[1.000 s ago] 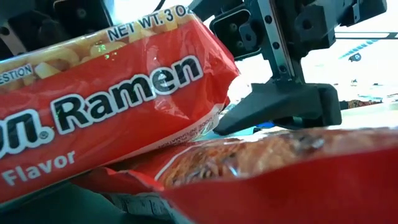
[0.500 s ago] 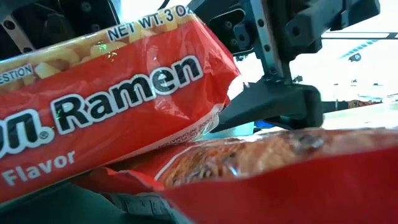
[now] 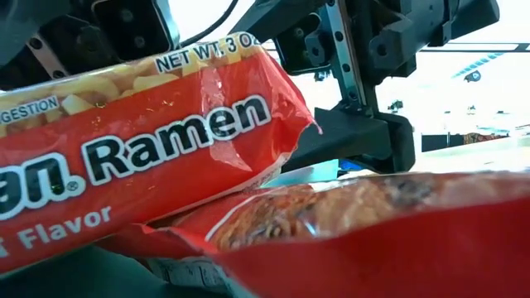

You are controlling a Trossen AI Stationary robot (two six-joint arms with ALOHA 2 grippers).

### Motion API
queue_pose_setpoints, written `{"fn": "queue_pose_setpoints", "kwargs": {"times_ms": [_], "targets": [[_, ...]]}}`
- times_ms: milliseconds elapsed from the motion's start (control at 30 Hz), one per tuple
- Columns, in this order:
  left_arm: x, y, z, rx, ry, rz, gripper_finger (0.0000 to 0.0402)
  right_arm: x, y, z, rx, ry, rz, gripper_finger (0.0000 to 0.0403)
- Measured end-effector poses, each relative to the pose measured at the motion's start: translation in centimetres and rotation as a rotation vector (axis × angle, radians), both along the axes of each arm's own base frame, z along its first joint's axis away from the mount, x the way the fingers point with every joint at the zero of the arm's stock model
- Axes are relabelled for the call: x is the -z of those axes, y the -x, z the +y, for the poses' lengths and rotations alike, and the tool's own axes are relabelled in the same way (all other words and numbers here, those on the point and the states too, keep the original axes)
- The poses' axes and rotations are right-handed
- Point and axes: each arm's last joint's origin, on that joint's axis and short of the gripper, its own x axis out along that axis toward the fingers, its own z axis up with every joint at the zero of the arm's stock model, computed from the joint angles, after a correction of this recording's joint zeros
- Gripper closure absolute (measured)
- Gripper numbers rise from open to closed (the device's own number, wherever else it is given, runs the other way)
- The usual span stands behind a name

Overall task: Sort Maruchan noodles
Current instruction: Put the red noodle pack into the white transparent bin

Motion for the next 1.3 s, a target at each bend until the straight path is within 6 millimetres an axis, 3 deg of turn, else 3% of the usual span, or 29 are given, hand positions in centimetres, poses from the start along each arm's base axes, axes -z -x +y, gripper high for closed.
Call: {"fn": "queue_pose_setpoints", "kwargs": {"times_ms": [700, 1000, 1300], "targets": [[-0.1, -0.4, 0.6, -0.030, 0.002, -0.021, 0.0265, 0.0, 0.2, 0.4, 0.023, 0.052, -0.025, 0.0101], [0.1, -0.2, -0.5, -0.193, -0.045, -0.016, 0.0265, 0.0, 0.2, 0.3, 0.034, 0.060, -0.029, 0.0101], [2.0, -1.0, -2.6, -0.224, 0.036, 0.010, 0.0265, 0.0, 0.2, 0.3, 0.033, 0.063, -0.025, 0.0101]]}}
